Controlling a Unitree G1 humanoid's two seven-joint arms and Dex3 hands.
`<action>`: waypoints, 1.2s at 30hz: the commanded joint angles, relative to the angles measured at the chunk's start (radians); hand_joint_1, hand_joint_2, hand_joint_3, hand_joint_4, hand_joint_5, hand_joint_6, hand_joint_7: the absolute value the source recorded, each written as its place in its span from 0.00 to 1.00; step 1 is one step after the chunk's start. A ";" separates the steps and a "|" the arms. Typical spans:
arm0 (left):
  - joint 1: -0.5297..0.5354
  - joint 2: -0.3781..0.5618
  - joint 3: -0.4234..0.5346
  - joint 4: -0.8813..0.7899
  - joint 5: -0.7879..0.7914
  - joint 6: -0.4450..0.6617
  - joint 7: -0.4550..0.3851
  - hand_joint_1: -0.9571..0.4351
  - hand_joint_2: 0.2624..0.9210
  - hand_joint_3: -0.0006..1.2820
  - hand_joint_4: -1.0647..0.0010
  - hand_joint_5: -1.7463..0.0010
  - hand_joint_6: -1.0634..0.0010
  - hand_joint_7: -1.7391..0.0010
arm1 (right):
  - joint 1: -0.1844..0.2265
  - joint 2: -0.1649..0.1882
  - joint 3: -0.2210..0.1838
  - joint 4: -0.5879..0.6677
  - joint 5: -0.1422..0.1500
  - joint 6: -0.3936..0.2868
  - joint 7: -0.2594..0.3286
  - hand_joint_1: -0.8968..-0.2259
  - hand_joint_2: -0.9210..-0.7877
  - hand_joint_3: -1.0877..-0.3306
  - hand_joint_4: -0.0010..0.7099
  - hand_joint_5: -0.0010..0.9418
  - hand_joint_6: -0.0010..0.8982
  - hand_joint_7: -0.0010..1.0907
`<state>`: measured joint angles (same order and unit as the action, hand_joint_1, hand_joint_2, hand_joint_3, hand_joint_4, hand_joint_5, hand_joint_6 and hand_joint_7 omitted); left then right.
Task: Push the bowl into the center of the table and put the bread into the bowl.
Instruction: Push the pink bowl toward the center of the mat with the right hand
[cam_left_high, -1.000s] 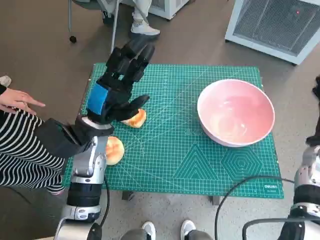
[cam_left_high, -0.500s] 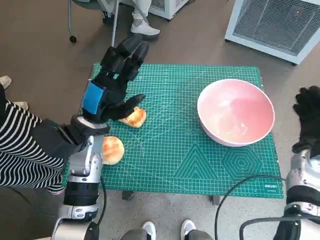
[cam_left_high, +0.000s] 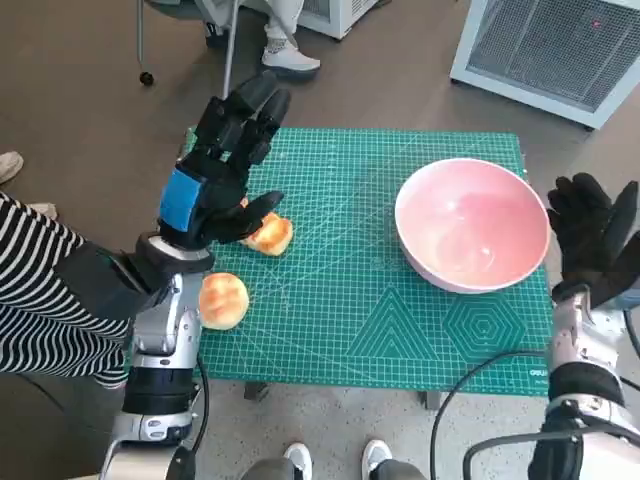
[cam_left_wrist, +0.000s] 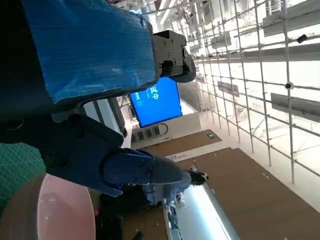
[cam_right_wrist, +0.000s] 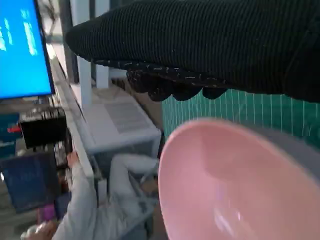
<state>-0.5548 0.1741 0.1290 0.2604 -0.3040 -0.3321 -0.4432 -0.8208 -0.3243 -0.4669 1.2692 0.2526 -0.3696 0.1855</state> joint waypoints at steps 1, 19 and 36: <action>0.012 0.012 0.008 -0.005 0.011 -0.019 0.001 0.18 1.00 0.18 0.86 0.98 1.00 0.70 | -0.018 0.052 -0.028 0.020 0.046 0.033 0.026 0.28 0.00 0.32 0.18 0.00 0.13 0.27; 0.058 0.016 0.013 -0.057 0.010 -0.006 0.019 0.18 1.00 0.17 0.84 0.98 0.98 0.72 | -0.083 0.176 -0.060 0.033 0.096 0.094 0.061 0.26 0.00 0.29 0.20 0.00 0.15 0.26; 0.091 0.029 0.036 -0.072 0.013 -0.017 0.030 0.19 1.00 0.16 0.83 1.00 0.91 0.79 | -0.137 0.257 -0.099 0.038 0.145 0.139 0.055 0.29 0.00 0.32 0.17 0.00 0.16 0.25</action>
<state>-0.4747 0.1949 0.1591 0.2141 -0.2952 -0.3365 -0.4202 -0.9467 -0.0950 -0.5503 1.2913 0.3737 -0.2534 0.2448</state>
